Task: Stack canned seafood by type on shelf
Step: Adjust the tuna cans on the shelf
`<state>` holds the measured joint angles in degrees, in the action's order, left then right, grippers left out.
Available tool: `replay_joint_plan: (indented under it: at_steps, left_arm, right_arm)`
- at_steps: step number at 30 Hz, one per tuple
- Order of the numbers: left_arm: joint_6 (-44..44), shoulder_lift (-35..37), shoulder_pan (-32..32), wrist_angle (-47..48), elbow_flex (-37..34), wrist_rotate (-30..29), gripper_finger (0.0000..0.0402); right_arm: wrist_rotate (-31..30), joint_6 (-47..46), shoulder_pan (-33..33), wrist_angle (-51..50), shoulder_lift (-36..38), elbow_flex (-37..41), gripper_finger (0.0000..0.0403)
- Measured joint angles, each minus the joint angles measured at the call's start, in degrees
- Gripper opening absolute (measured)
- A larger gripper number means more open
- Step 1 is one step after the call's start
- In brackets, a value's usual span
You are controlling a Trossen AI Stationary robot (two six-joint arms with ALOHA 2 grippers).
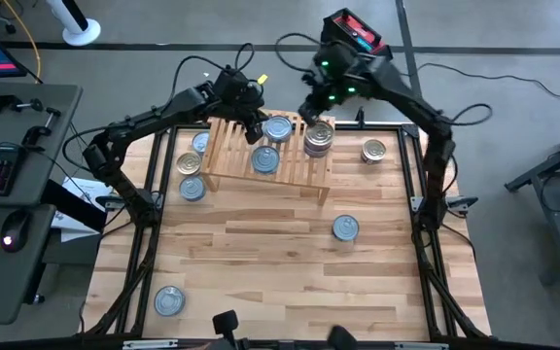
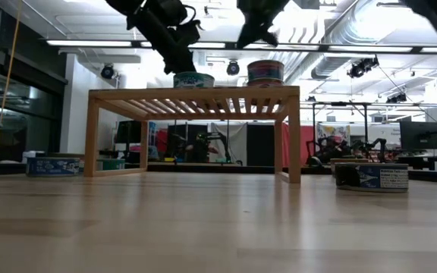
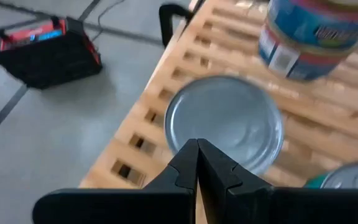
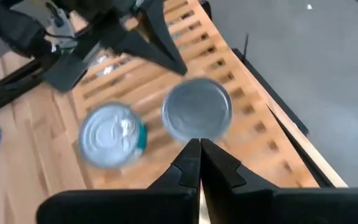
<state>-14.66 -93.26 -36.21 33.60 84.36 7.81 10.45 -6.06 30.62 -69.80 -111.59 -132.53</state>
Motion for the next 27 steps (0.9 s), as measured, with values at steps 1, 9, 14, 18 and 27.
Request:
replay_joint_plan:
  at_steps: [1, 9, 14, 18, 27]
  left_arm:
    - [0.0, 0.0, 0.0, 1.4, 0.0, -0.7, 0.0000]
    - [2.2, 0.0, 0.0, 9.8, 0.0, -1.5, 0.0000]
    - [4.3, 0.0, 0.1, 14.5, 0.0, -1.5, 0.0000]
    - [4.6, 0.0, 0.6, 18.2, 0.0, -1.4, 0.0000]
    - [4.9, 0.0, 1.2, 19.5, 0.0, -1.3, 0.0000]
  right_arm:
    - [-0.2, -0.3, 0.1, 1.2, -1.4, 0.0, 0.0000]
    - [-0.4, -7.7, 3.8, 7.1, -8.4, 0.0, 0.0000]
    - [-0.3, -10.3, 5.2, 6.8, -10.8, 0.1, 0.0000]
    - [0.8, -10.4, 5.4, 6.0, -12.9, 0.0, 0.0000]
    - [2.0, -10.5, 5.4, 5.6, -15.3, 0.0, 0.0000]
